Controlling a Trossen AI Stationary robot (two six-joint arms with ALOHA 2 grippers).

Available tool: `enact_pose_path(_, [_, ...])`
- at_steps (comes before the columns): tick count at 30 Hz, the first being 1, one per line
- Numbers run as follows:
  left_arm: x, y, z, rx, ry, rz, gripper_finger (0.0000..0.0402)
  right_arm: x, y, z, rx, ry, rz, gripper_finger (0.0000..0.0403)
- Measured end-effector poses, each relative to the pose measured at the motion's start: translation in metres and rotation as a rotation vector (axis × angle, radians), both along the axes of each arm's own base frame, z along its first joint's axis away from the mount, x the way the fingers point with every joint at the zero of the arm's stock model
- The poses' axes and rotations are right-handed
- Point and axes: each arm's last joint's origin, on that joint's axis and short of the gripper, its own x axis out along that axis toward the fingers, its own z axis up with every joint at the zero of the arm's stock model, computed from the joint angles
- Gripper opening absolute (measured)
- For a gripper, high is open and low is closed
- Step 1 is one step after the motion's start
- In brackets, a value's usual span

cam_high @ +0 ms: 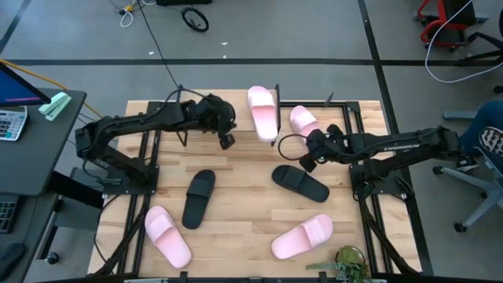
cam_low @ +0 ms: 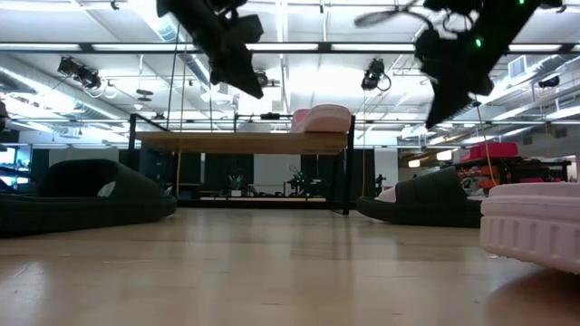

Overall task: Pick and place slides into the shelf
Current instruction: Put the pink slipper on the shelf

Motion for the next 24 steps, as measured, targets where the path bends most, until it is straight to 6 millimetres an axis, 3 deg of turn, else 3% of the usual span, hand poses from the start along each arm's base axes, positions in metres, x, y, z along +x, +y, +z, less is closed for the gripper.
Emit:
enact_pose_path(6, [0.001, -0.027, -0.007, -0.029, 0.1, -0.085, 0.0004, -0.004, -0.003, -0.015, -0.104, 0.125, 0.05, 0.0016])
enact_pose_path(13, [0.005, -0.047, -0.009, -0.027, 0.119, -0.154, 0.0021, -0.003, -0.009, -0.011, -0.352, 0.395, 0.324, 0.0016])
enact_pose_path(15, [0.006, -0.049, -0.009, -0.024, 0.117, -0.165, 0.0023, 0.0, -0.013, -0.009, -0.389, 0.394, 0.336, 0.0016])
enact_pose_path(19, [0.006, -0.05, -0.009, -0.025, 0.121, -0.167, 0.0014, 0.006, -0.026, -0.008, -0.298, 0.255, 0.225, 0.0018])
enact_pose_path(24, [0.005, -0.05, -0.009, -0.025, 0.123, -0.166, 0.0005, 0.011, -0.037, -0.03, -0.206, 0.335, 0.219, 0.0019])
